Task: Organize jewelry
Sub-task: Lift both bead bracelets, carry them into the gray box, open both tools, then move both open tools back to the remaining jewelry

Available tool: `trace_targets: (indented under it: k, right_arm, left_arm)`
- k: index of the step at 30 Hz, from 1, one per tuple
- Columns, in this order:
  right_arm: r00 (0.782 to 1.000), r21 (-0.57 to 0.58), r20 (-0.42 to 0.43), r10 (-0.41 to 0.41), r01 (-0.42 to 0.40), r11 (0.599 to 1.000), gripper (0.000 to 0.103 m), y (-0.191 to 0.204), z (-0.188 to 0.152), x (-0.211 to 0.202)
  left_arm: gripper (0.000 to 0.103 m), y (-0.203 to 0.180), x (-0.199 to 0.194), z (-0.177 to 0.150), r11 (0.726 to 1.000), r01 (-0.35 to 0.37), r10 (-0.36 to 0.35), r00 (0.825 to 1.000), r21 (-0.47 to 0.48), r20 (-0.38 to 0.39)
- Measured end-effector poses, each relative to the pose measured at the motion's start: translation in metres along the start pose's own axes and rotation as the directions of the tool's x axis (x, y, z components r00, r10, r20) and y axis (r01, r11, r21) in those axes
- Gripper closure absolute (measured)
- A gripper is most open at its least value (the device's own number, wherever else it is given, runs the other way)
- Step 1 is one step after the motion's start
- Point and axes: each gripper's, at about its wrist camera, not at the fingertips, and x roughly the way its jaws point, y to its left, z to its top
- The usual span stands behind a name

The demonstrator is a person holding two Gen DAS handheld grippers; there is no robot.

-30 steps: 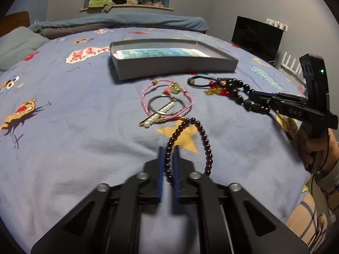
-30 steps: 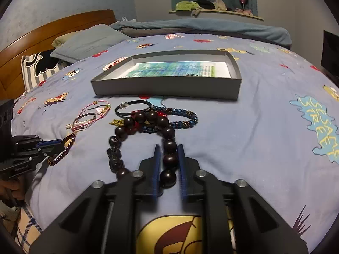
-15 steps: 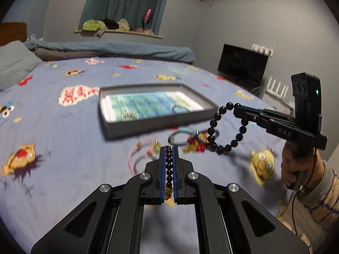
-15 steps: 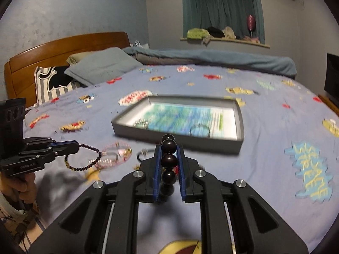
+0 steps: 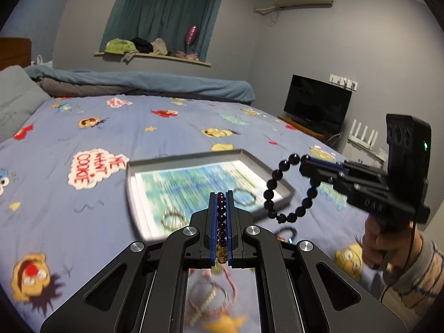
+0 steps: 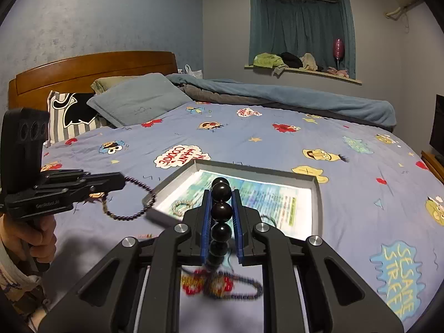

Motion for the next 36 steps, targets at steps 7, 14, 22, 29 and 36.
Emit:
trace_targets:
  k: [7, 14, 22, 29, 36]
  right_arm:
    - [1.0, 0.024, -0.016, -0.006, 0.006, 1.0, 0.089, -0.011, 0.014, 0.037]
    - [0.997, 0.067, -0.078, -0.001, 0.006, 0.998, 0.089, -0.022, 0.005, 0.074]
    - [0.979, 0.128, -0.18, -0.09, 0.115, 0.985, 0.089, -0.055, -0.021, 0.099]
    - [0.97, 0.192, -0.22, -0.101, 0.145, 0.971, 0.073, -0.074, -0.034, 0.101]
    - [0.981, 0.181, -0.166, -0.105, 0.135, 0.974, 0.052, -0.065, -0.038, 0.082]
  left_arm:
    - [0.097, 0.004, 0.044, 0.02, 1.0, -0.013, 0.013, 0.999, 0.005, -0.036]
    - [0.097, 0.001, 0.085, 0.016, 0.999, -0.035, 0.036, 0.995, 0.011, -0.091]
    - [0.097, 0.019, 0.118, -0.005, 0.993, -0.121, 0.118, 0.972, -0.002, -0.204]
    - [0.067, 0.028, 0.115, -0.015, 0.986, -0.166, 0.157, 0.964, -0.021, -0.215]
    - [0.028, 0.02, 0.09, -0.017, 0.983, -0.182, 0.179, 0.975, -0.005, -0.13]
